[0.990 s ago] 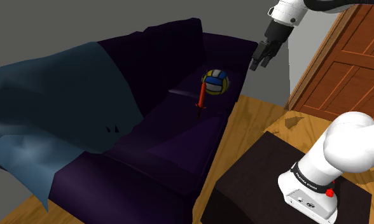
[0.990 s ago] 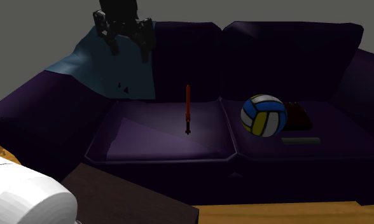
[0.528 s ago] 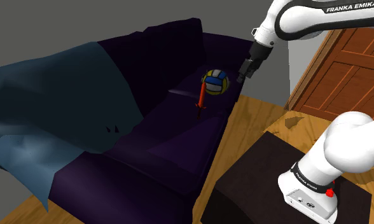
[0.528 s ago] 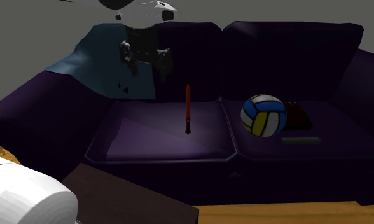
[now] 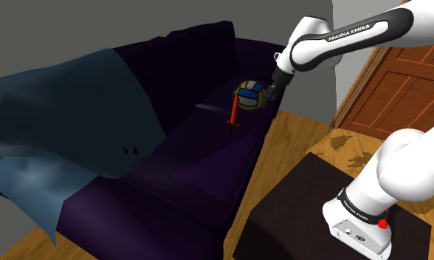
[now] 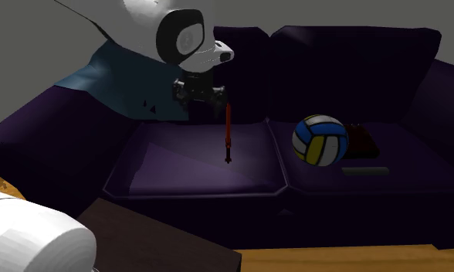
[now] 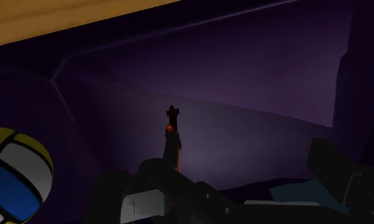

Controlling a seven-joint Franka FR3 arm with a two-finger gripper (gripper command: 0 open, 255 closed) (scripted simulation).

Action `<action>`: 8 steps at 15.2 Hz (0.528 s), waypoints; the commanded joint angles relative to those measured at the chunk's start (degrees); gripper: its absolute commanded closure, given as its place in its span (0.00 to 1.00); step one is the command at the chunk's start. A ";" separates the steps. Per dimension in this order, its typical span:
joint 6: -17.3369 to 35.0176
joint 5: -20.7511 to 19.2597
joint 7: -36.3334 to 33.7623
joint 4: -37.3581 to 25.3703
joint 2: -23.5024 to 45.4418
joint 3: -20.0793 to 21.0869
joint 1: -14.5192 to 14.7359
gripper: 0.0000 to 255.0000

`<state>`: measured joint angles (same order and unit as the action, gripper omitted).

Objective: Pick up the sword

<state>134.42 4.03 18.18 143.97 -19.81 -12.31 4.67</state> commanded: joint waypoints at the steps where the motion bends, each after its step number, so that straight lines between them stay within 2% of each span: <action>1: 3.91 1.47 3.28 -0.53 4.01 -1.35 0.78 0.00; 4: 9.27 5.23 8.72 -2.37 10.96 -3.06 2.32 0.00; 8: 14.88 12.89 17.68 -6.34 20.72 -4.17 3.70 0.00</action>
<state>148.23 14.83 33.44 139.09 -1.61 -16.28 8.10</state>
